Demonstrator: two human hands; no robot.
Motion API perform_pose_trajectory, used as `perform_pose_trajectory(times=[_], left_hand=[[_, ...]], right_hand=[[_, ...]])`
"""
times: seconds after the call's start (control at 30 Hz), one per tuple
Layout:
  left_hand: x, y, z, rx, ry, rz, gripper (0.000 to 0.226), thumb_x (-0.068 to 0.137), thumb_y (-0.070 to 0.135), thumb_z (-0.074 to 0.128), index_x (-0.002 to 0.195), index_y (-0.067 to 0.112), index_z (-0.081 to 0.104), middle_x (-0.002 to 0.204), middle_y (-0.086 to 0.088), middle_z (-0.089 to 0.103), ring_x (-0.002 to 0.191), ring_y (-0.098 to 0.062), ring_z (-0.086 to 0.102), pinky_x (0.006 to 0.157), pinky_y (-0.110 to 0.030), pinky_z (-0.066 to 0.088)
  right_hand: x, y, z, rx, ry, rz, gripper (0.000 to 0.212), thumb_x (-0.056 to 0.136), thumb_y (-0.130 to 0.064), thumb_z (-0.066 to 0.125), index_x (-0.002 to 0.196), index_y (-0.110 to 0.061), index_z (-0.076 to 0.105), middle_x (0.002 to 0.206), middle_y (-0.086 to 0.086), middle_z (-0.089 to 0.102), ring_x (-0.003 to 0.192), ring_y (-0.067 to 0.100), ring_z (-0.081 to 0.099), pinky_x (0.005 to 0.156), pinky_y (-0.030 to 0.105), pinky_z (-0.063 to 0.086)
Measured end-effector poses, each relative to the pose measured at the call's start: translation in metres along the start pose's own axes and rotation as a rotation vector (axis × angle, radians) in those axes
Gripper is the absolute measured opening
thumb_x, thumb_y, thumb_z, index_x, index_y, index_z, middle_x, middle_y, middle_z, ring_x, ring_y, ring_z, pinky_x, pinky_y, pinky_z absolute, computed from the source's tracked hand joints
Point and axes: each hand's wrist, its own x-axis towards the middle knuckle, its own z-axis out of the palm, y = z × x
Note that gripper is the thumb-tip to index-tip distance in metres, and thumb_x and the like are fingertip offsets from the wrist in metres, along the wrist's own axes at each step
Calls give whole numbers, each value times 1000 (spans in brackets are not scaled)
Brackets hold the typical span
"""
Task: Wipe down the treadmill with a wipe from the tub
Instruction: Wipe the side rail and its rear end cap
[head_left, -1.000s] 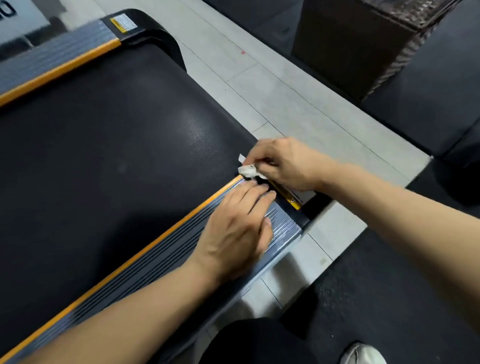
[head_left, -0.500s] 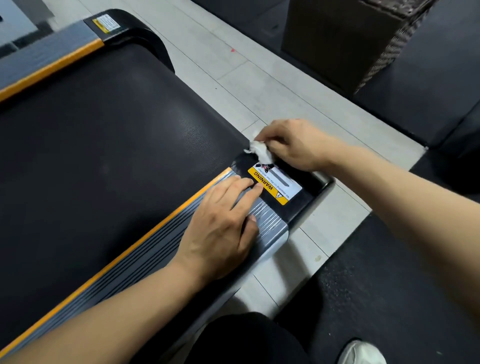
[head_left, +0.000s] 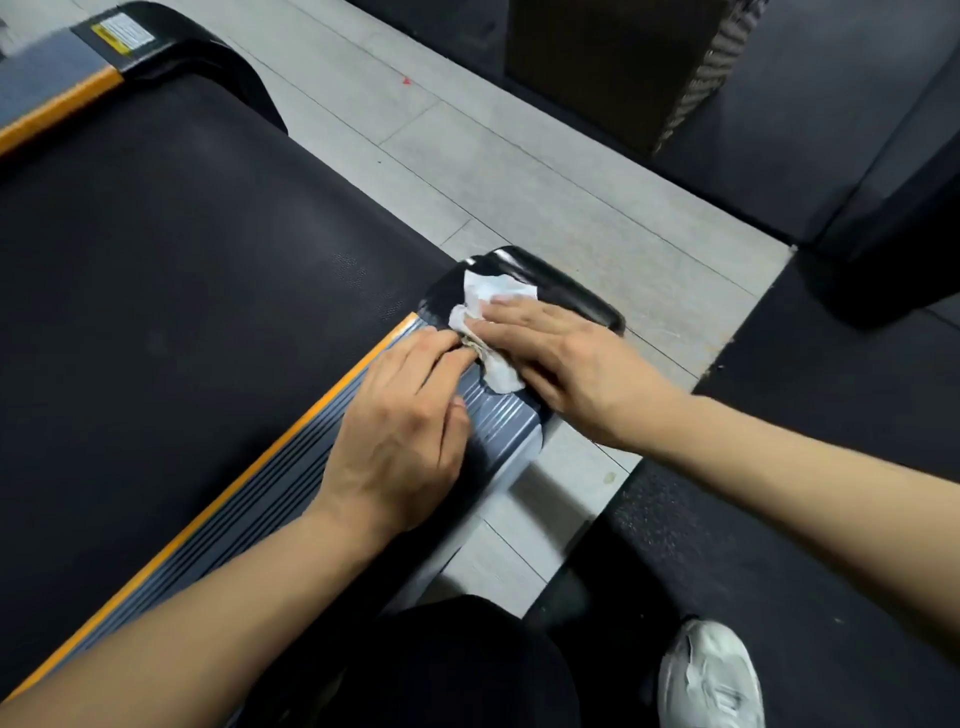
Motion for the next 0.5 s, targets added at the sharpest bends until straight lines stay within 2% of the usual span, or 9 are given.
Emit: perform_pose_trajectory(times=[0.07,0.13,0.2,0.27,0.33,0.4,0.43,0.5], left_hand=[[-1,0,1,2,0,8,44,96,14,40,134,-1,59,137,-15,57,131,-32,51,114,-46,37],[-1,-1,1,16,18,22,45,98,14,40,135,-1,59,136,-14,57,130,-32,51,114,-46,37],[-1,-1,2,14,33,27,45,97,15,39,135,0,59,135,-13,58,128,-29,51,115,-42,37],[-2,-1,0,-1,37,17,45,96,16,41,135,1,60,135,-11,58,127,-27,50,115,-38,36],[-2,-1,1,-12,30,27,46,95,15,43,135,1,59,135,-11,58,127,-27,49,114,-39,36],[-3,-3,1,-11,26,49,46,95,14,44,135,0,59,135,-12,57,126,-29,50,114,-38,36],[-3,-4,2,-11,29,59,45,95,14,44,136,-1,58,135,-13,57,126,-30,50,114,-38,35],[-2,-4,2,-21,43,66,44,96,13,45,136,0,58,136,-12,57,125,-29,49,113,-34,33]], right_hand=[[-13,6,9,-19,120,78,45,99,-17,42,142,-12,57,145,7,56,140,20,45,120,29,30],[-15,16,13,14,258,226,46,96,-14,42,138,-14,60,142,7,59,136,21,50,116,21,30],[-14,21,12,95,366,455,45,98,-14,42,138,-19,61,140,2,62,129,20,54,106,14,31],[-20,22,14,161,428,545,44,100,-12,42,139,-21,60,141,0,61,129,19,54,104,13,32],[-35,10,21,159,508,461,46,99,-5,43,142,-13,58,147,8,55,139,22,47,115,15,28],[-55,-12,49,156,551,365,48,100,1,42,147,-5,48,157,15,39,150,26,32,123,27,21],[-62,-28,69,199,578,369,50,102,1,42,151,-4,42,162,14,30,153,26,24,125,31,18],[-70,-60,108,372,643,490,53,107,-11,38,159,-12,23,168,-1,11,156,18,8,126,32,11]])
